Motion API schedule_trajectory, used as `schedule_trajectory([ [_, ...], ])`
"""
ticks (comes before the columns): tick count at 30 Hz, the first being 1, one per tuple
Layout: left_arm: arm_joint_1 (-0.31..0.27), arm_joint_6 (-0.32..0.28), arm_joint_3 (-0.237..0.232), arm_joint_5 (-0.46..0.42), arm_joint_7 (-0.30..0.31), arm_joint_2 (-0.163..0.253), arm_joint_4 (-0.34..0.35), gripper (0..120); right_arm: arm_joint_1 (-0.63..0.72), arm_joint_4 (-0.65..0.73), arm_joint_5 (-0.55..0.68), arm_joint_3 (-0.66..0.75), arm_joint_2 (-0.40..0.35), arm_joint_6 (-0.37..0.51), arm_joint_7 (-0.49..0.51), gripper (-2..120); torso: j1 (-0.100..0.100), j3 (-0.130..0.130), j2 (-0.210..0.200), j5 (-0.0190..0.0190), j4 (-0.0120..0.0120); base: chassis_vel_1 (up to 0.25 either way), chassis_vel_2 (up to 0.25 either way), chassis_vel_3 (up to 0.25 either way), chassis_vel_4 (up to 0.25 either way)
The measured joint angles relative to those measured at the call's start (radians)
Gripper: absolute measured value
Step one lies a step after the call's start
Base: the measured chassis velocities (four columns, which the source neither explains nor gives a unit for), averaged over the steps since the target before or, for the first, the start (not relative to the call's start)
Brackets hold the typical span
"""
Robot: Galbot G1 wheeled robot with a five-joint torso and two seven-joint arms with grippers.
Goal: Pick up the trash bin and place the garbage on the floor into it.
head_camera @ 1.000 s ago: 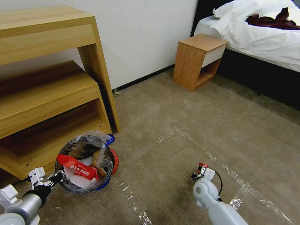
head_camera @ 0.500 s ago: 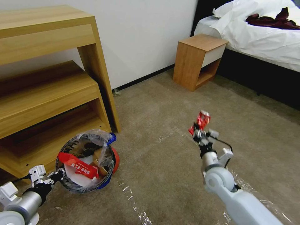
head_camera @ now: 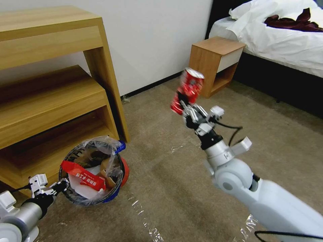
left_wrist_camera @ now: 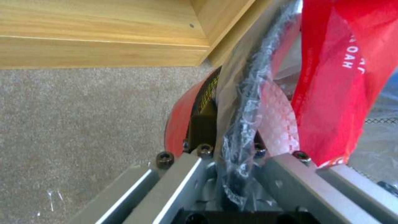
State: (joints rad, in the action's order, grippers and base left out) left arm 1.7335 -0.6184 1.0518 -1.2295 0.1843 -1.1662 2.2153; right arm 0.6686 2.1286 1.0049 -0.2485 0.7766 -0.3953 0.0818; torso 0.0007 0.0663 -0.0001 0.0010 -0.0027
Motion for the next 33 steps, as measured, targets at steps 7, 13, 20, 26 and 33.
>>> schedule_trajectory([
  [7,-0.009,-0.003,-0.018,0.0,0.002,0.003,-0.011,0,-0.043,-0.002,-0.031,-0.132,-0.02,-0.015,-0.046,9,0.0,0.0,0.0,0.0003,-0.0004,0.0,0.0,0.0,0.0],
  [13,-0.015,-0.005,-0.022,-0.003,0.005,0.012,-0.013,0,-0.111,-0.007,-0.04,-0.262,-0.023,-0.031,-0.066,9,0.0,0.0,0.0,0.0003,-0.0004,0.0,0.0,0.0,0.0],
  [20,-0.017,-0.006,-0.02,-0.011,0.011,0.019,-0.012,0,-0.246,-0.006,-0.041,-0.473,-0.009,-0.027,-0.058,9,0.0,0.0,0.0,0.0002,-0.0004,0.0,0.0,0.0,0.0],
  [26,-0.017,-0.007,-0.013,-0.021,0.016,0.028,-0.009,0,-0.421,-0.027,-0.027,-0.666,0.045,-0.002,-0.035,9,0.0,0.0,0.0,0.0001,-0.0002,0.0,0.0,0.0,0.0],
  [33,-0.023,-0.008,-0.015,-0.022,0.016,0.035,-0.016,0,-0.542,-0.062,0.004,-0.814,0.122,0.009,-0.024,9,0.0,0.0,0.0,0.0,-0.0002,0.0,0.0,0.0,0.0],
])
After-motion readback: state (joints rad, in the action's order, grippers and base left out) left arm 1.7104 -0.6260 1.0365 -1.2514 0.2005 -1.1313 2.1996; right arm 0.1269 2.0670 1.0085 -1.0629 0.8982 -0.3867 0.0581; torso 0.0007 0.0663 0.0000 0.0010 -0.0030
